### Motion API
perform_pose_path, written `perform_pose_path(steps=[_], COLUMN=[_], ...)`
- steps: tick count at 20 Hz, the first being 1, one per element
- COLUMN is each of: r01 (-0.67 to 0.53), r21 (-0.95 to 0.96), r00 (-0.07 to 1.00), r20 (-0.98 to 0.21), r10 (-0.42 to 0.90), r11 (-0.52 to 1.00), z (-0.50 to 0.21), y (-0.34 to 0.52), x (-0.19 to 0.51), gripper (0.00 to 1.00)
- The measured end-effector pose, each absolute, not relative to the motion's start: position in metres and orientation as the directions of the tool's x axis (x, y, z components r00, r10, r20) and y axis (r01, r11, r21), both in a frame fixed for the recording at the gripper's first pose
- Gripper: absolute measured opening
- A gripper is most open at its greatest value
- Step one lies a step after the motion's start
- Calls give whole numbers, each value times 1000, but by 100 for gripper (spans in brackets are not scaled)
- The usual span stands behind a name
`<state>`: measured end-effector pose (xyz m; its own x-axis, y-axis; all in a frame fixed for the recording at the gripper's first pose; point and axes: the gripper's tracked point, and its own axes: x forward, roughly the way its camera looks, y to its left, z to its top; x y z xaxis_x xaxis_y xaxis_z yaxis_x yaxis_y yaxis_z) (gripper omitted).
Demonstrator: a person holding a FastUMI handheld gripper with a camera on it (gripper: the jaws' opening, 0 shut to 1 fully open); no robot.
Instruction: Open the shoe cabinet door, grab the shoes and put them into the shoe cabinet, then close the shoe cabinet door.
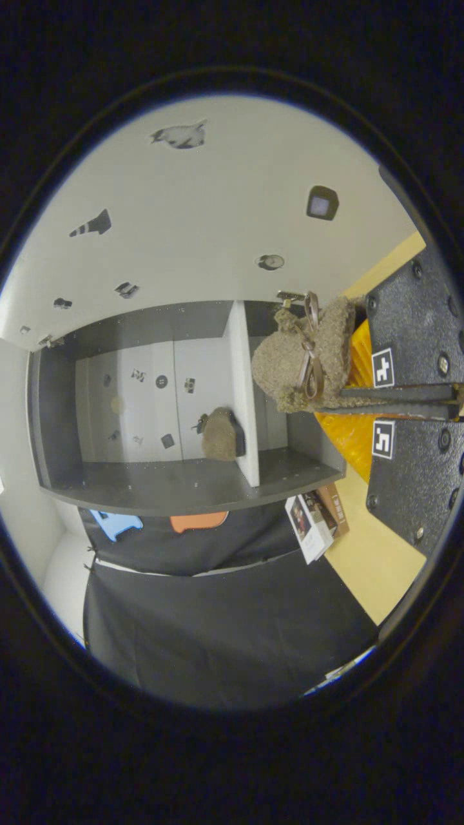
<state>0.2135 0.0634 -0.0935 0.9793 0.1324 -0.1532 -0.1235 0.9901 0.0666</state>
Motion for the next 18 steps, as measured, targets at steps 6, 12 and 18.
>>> perform_pose_path(steps=[6,12,18], r01=[-94,-85,-76], r21=[41,21,-20], r00=[987,991,989], r20=[-124,-105,-127], r10=[98,87,72], r11=[995,996,997], z=[-23,38,62], y=[57,69,79], x=[246,300,382], gripper=[5,6,6])
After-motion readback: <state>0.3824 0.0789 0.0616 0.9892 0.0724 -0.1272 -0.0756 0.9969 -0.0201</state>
